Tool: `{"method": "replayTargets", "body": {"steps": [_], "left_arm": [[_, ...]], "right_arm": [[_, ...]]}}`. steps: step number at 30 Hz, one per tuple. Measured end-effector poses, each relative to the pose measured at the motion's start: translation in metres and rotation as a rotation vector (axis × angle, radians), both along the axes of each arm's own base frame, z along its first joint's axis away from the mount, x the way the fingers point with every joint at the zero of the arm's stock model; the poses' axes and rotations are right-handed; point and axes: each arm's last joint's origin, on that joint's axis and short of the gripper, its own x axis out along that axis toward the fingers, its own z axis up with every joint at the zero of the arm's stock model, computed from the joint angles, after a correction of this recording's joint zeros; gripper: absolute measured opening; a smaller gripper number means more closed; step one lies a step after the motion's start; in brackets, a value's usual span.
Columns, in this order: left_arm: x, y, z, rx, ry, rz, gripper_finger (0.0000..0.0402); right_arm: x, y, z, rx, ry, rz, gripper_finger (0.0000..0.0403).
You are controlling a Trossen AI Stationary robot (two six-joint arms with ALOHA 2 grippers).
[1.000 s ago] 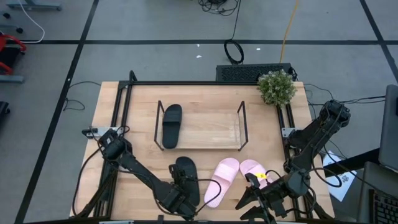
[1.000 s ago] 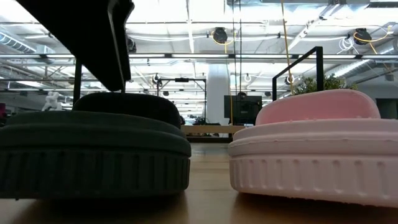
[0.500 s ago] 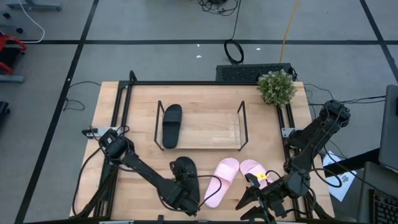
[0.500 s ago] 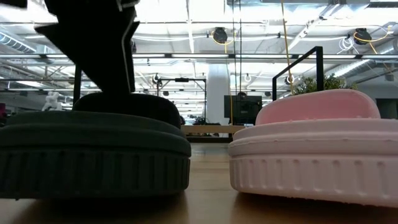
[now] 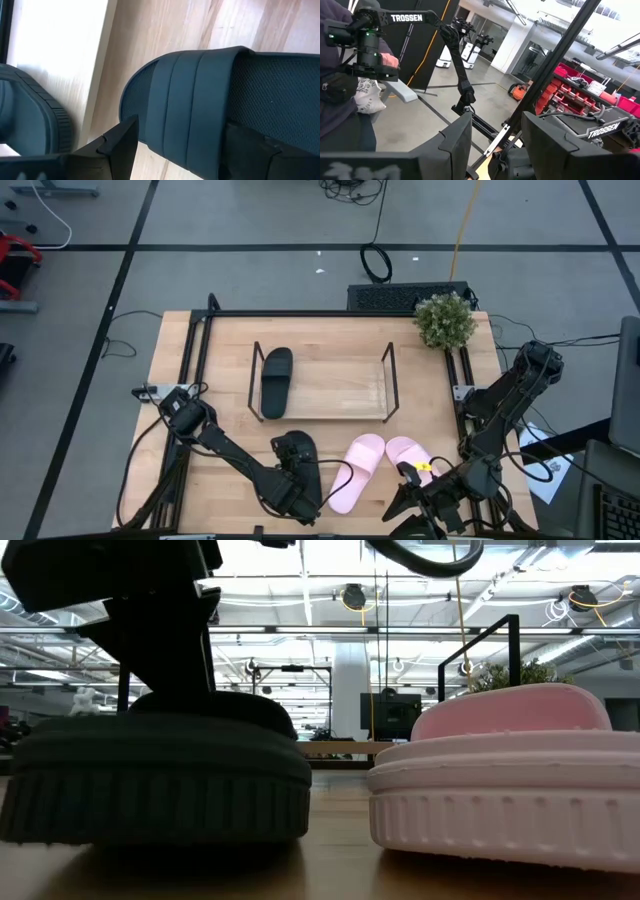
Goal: Pick and place slides into the shelf
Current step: Put the black slipper on the shelf
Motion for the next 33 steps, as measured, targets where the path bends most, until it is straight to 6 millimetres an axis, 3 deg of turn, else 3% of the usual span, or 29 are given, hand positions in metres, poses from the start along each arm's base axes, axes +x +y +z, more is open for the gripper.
{"method": "replayTargets", "body": {"steps": [33], "left_arm": [[0.0032, 0.0028, -0.0008, -0.042, 0.009, 0.024, 0.0255]], "right_arm": [[0.0, 0.0, -0.0001, 0.0, 0.001, 0.0, 0.0164]]}}
